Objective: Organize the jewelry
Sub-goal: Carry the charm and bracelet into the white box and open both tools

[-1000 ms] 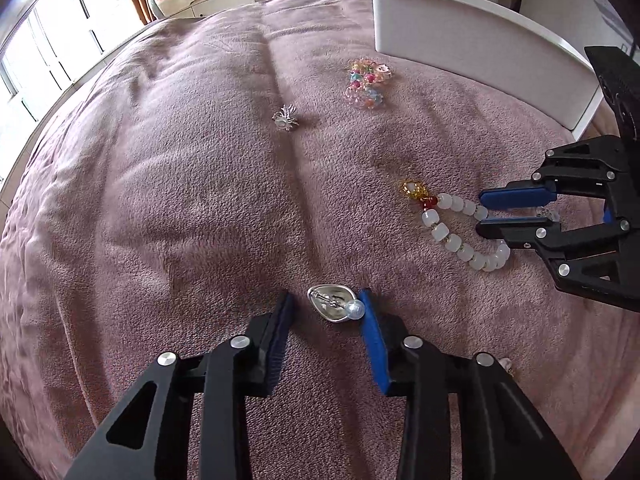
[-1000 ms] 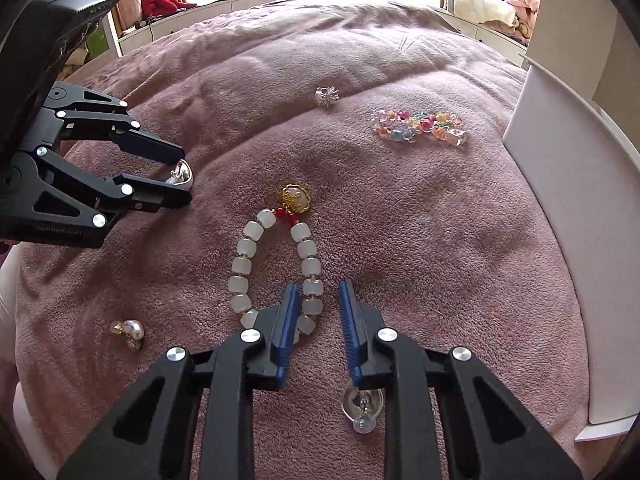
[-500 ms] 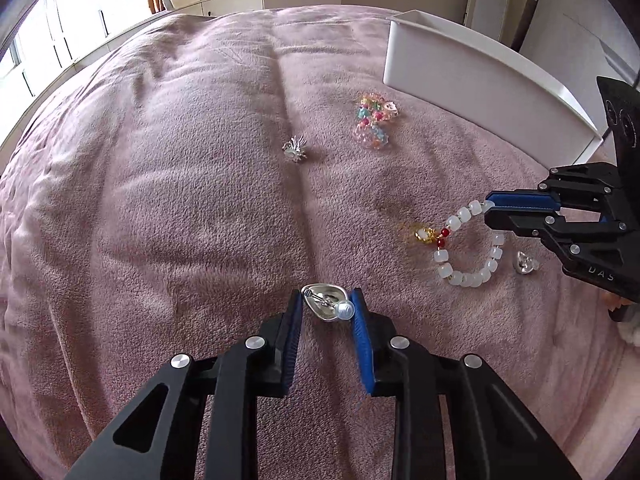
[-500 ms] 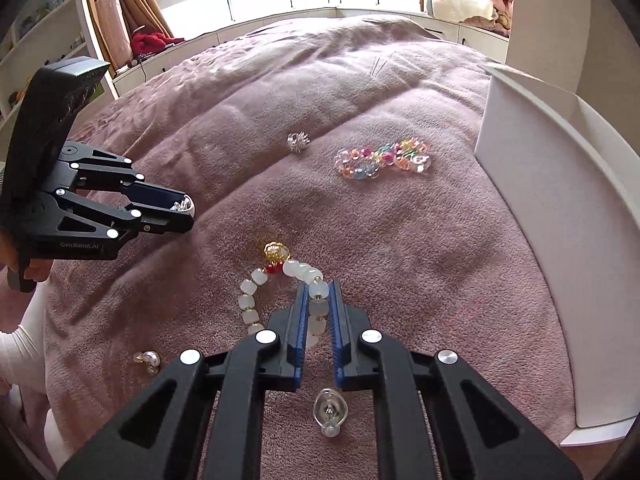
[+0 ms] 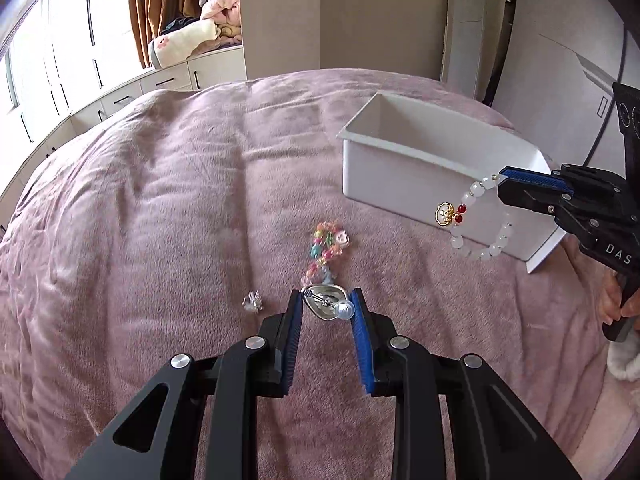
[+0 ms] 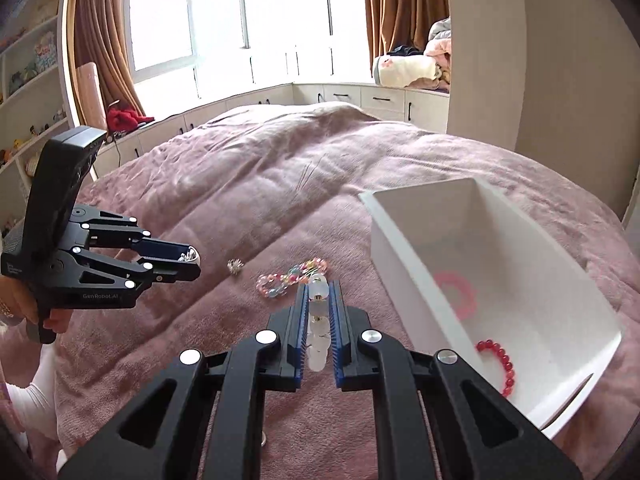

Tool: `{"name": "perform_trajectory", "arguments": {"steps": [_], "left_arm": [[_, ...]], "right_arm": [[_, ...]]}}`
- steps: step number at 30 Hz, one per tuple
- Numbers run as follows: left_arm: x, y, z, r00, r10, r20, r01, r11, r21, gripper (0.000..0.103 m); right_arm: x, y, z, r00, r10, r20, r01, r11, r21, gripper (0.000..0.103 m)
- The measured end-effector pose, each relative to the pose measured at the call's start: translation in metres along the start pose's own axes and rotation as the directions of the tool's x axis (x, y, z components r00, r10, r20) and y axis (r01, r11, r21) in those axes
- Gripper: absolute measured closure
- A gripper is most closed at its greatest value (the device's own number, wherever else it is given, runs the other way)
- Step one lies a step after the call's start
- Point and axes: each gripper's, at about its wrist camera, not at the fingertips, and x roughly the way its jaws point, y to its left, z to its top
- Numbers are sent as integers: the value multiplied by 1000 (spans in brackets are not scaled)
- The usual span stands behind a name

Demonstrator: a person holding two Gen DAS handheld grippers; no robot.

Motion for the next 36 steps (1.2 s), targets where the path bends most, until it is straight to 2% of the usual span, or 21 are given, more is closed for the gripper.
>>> {"name": "perform_trajectory", "arguments": {"steps": [7, 13, 20, 26, 35, 36], "left_arm": [[-8, -31, 59, 995, -2, 96, -3, 999, 54, 74], [-1, -63, 102, 989, -20, 145, 10, 998, 67, 74], [37, -109, 138, 992, -60, 115, 50, 995, 86, 74], [74, -136, 152, 994, -79, 70, 75, 995, 62, 74], [119, -140, 154, 999, -42, -4, 42, 999, 15, 73], [123, -140, 153, 999, -37, -8, 37, 999, 6, 71]], "right_arm": [[-42, -49, 23, 991, -85, 104, 77, 994, 74, 92], [-64, -84, 22, 984, -133, 116, 119, 986, 120, 92], [-63, -115, 6, 982, -172, 82, 156, 972, 175, 92], [-48, -130, -4, 987, -155, 50, 141, 966, 217, 92], [-37, -141, -15, 990, -138, 13, 131, 963, 234, 90], [-36, -142, -15, 990, -138, 10, 132, 963, 237, 90]]}}
